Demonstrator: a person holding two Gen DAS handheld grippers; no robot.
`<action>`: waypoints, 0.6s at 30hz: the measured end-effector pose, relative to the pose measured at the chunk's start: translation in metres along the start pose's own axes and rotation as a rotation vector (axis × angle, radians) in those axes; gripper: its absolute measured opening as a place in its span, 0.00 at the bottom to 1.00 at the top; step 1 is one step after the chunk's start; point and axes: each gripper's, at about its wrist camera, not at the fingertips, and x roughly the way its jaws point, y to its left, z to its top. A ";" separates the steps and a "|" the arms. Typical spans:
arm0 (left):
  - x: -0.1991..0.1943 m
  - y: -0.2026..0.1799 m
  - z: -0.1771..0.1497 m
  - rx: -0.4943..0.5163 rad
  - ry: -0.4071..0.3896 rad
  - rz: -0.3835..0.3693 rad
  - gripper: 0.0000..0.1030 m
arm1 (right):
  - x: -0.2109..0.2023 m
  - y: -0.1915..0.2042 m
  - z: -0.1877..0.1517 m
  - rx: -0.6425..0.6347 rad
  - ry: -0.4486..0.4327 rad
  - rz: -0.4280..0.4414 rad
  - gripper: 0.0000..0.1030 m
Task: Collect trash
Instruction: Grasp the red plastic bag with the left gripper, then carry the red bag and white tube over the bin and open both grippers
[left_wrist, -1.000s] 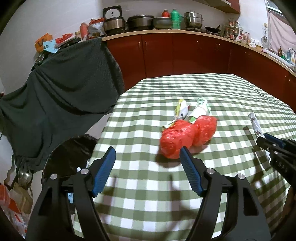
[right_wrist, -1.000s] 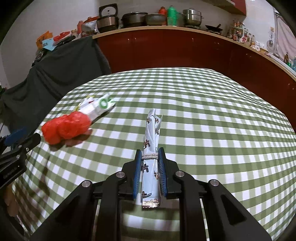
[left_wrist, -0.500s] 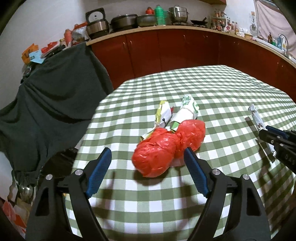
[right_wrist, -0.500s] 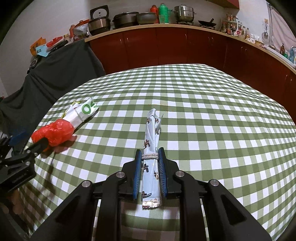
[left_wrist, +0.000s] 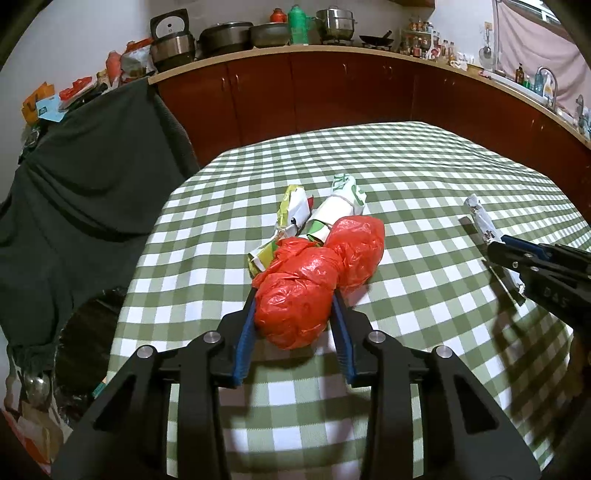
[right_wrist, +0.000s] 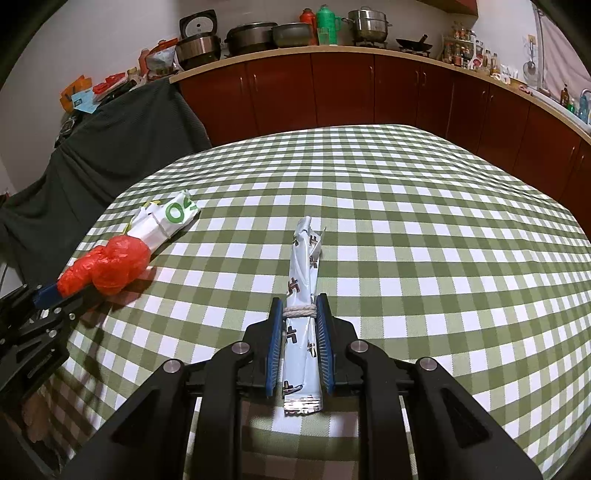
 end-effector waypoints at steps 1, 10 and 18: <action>-0.003 0.001 -0.001 -0.007 -0.004 0.003 0.35 | -0.001 0.001 0.000 0.000 -0.002 0.001 0.19; -0.034 0.033 -0.011 -0.092 -0.035 0.082 0.35 | -0.012 0.023 -0.001 -0.028 -0.024 0.032 0.19; -0.063 0.090 -0.027 -0.210 -0.048 0.200 0.35 | -0.021 0.076 0.000 -0.092 -0.044 0.112 0.19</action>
